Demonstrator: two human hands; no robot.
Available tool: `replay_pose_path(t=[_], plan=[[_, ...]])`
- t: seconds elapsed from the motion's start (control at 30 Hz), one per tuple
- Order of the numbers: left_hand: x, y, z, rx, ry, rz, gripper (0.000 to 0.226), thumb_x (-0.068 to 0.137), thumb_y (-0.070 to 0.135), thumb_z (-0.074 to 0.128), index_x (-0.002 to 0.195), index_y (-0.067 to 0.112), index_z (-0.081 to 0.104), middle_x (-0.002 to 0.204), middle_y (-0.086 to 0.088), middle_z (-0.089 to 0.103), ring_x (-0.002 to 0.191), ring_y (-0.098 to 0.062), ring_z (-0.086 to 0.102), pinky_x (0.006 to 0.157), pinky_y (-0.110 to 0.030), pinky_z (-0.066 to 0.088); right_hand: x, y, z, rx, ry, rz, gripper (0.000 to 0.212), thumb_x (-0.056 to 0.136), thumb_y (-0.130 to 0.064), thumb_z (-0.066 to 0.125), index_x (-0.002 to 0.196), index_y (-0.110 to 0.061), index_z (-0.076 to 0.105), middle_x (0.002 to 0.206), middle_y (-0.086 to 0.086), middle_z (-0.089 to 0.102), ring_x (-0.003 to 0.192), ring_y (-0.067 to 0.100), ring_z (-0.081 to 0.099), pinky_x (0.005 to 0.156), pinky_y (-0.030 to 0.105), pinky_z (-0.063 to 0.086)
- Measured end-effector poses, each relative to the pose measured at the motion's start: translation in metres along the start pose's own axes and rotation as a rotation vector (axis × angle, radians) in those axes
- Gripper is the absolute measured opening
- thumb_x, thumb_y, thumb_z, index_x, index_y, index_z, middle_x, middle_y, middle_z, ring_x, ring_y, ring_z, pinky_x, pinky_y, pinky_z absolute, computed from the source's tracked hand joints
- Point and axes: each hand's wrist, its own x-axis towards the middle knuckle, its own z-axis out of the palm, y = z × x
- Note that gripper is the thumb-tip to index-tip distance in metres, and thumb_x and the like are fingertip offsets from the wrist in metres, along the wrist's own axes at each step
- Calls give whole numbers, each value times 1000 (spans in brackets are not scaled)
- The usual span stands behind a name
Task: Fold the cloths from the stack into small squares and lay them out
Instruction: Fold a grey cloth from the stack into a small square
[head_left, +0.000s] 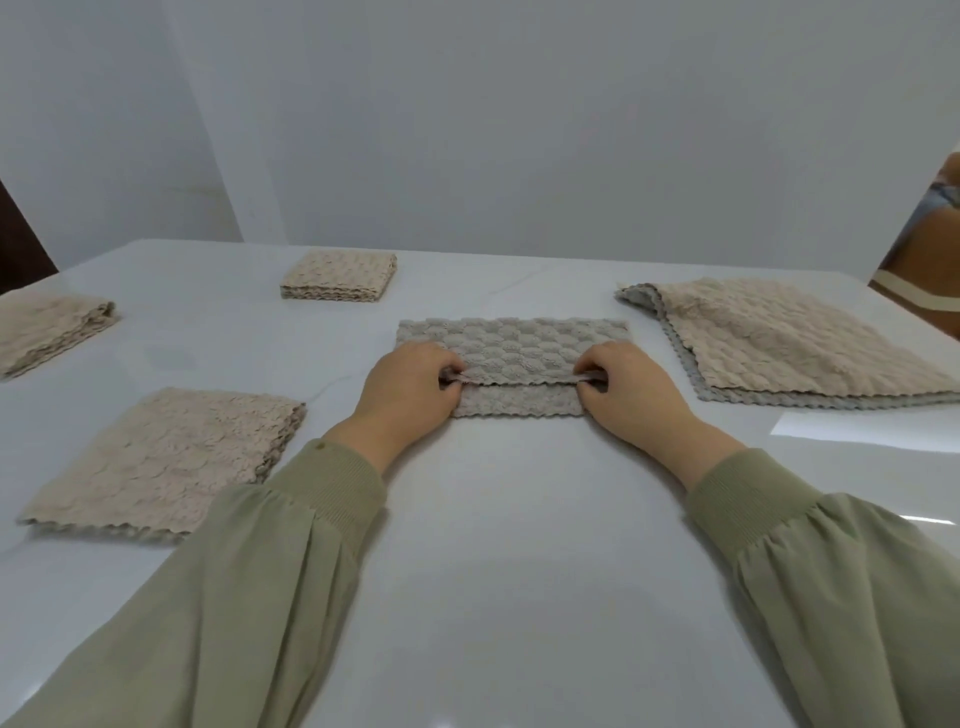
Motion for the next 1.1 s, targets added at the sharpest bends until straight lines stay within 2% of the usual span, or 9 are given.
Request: replay_pose_path(t=[0.13, 0.3, 0.37, 0.47, 0.57, 0.7, 0.8, 0.93, 1.1], plan=[[-4, 3, 0, -12, 143, 15, 18, 89, 14, 56, 100, 14, 70, 101, 2, 70, 98, -18, 60, 84, -30, 45, 3, 3, -1, -51, 149, 13, 12, 84, -7, 57, 90, -6, 68, 89, 8, 67, 91, 26, 54, 78, 31, 38], [-9, 5, -11, 18, 384, 250, 13, 81, 11, 57, 81, 7, 69, 77, -4, 69, 73, -22, 62, 65, -30, 49, -1, -2, -9, 10, 464, -121, 6, 75, -3, 57, 76, -5, 63, 76, 8, 62, 77, 26, 53, 75, 28, 34], [-13, 3, -15, 30, 337, 277, 15, 79, 11, 55, 79, 8, 69, 77, -4, 69, 73, -22, 62, 64, -31, 50, -4, -3, -9, 0, 400, -172, 8, 73, -5, 55, 75, -5, 62, 74, 7, 62, 76, 26, 52, 73, 32, 37], [-21, -4, -12, 47, 171, 289, 12, 75, 9, 58, 75, 10, 69, 75, -3, 66, 73, -24, 61, 62, -34, 52, -7, 0, -5, -68, 167, -192, 10, 71, -8, 54, 73, -7, 63, 72, 7, 61, 74, 28, 53, 68, 33, 39], [-22, -8, -9, 14, 28, 243, 10, 81, 12, 61, 84, 14, 70, 83, 0, 65, 82, -22, 59, 71, -37, 50, -10, 2, -4, -48, 31, -184, 7, 74, -7, 57, 77, -9, 63, 76, 3, 57, 78, 23, 50, 70, 30, 38], [-23, -7, -12, -1, 47, 239, 9, 79, 8, 65, 84, 13, 69, 84, 1, 66, 83, -20, 60, 73, -33, 49, -15, 5, -9, -19, 23, -182, 8, 76, -7, 59, 80, -14, 58, 77, -1, 54, 78, 19, 47, 68, 26, 32], [-23, -8, -14, -1, 83, 297, 9, 74, 4, 66, 78, 11, 68, 78, 0, 65, 76, -22, 61, 65, -36, 52, -15, 8, -7, -33, 81, -204, 12, 72, 0, 63, 75, -11, 60, 75, 3, 57, 76, 25, 51, 67, 31, 39], [-20, -6, -19, 3, 156, 339, 8, 71, 7, 63, 75, 10, 69, 75, -1, 64, 72, -22, 60, 58, -30, 50, -11, 8, -10, -55, 193, -253, 14, 64, 6, 66, 68, -7, 64, 71, 7, 60, 71, 29, 53, 65, 36, 42], [-23, -4, -15, -16, -4, 333, 12, 71, 13, 58, 71, 13, 70, 72, 2, 64, 71, -18, 59, 61, -34, 51, -14, 11, -8, -91, 76, -231, 16, 64, 7, 65, 69, -8, 68, 67, 6, 62, 69, 30, 57, 64, 30, 39]])
